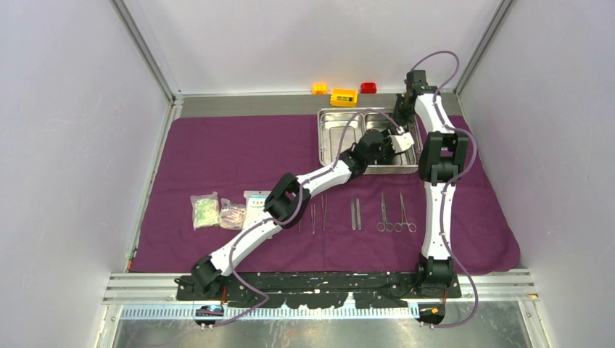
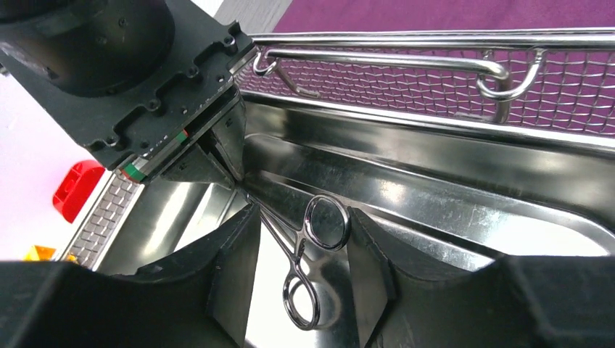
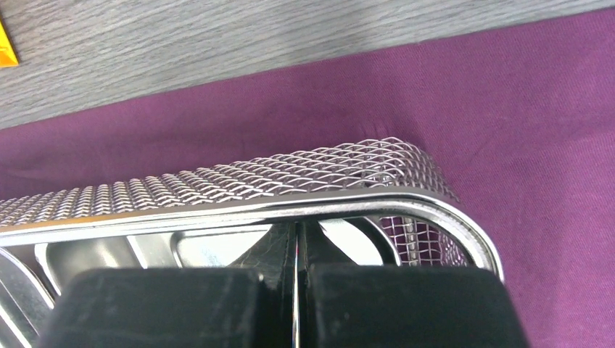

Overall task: Open and lay out the surgical kit
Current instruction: Pick up the medical item from the container.

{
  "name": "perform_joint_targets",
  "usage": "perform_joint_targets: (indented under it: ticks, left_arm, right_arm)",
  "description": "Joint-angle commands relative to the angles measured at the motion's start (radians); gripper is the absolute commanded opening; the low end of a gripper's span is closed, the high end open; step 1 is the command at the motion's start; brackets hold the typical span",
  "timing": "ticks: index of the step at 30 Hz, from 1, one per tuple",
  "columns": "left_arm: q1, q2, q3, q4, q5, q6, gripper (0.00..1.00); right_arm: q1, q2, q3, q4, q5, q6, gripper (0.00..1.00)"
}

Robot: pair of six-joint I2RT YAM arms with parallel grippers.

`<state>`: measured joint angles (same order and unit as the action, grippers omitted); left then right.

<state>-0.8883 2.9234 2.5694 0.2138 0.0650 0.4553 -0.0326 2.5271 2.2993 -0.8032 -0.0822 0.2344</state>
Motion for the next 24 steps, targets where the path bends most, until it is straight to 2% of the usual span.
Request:
perform_joint_targets:
  ticks: [1,4,5,6,7,19,24]
  left_arm:
    - [-0.003,0.026,0.016,0.074,0.019,0.072,0.48]
    - [-0.003,0.026,0.009,0.081,0.031,0.098,0.45]
    - [-0.003,0.025,0.005,0.082,0.033,0.111,0.41]
    - [-0.004,0.024,-0.001,0.093,0.018,0.115,0.16]
    - [-0.004,0.025,-0.012,0.123,-0.003,0.117,0.02]
    - [-0.005,0.001,-0.03,0.128,0.0,0.134,0.0]
    - [0.003,-0.088,-0.147,0.121,0.049,0.125,0.0]
  right_arm:
    - [-0.004,0.018,0.021,-0.109,0.016,-0.024,0.0]
    - [-0.004,0.022,0.029,-0.114,0.015,-0.023,0.0]
    - [-0.004,0.022,0.03,-0.114,0.015,-0.023,0.0]
    - [-0.004,0.021,0.031,-0.117,0.015,-0.024,0.0]
    - [-0.004,0.022,0.031,-0.116,0.016,-0.025,0.0]
    - [-0.006,0.019,0.035,-0.118,0.009,-0.025,0.0]
    - [-0.017,0.012,0.05,-0.119,-0.015,-0.013,0.03]
